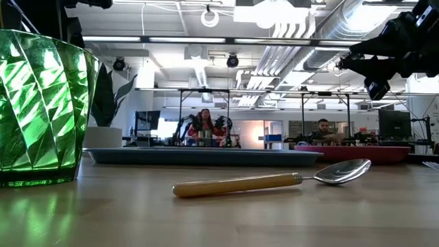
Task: Pick and place plate/cup/fork/spoon on tray
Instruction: Put the green cup on the top left of the blue tray
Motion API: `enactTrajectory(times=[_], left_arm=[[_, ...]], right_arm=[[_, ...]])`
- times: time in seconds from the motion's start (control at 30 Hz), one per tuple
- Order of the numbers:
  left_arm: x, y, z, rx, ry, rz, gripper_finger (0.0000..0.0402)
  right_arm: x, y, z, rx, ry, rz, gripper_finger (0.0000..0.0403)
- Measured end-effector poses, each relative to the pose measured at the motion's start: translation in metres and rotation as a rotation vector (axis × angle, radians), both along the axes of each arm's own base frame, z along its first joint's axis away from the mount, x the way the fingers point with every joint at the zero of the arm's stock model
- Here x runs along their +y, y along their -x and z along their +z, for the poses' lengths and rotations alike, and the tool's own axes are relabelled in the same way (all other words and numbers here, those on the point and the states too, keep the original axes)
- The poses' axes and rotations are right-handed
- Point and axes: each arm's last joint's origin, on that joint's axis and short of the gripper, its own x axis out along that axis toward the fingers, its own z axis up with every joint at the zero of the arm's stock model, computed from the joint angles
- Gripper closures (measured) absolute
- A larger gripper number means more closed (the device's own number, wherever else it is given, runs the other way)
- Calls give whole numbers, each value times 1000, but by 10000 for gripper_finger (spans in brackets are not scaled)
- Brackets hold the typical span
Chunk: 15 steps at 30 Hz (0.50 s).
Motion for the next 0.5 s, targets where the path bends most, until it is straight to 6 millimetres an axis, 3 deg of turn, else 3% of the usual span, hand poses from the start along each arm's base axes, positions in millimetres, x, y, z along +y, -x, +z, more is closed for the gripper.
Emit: enactTrajectory(times=[0.5], left_arm=[[-9,-11,-20,80,-39,7,296]], right_arm=[[0,0,0,1,3,0,263]])
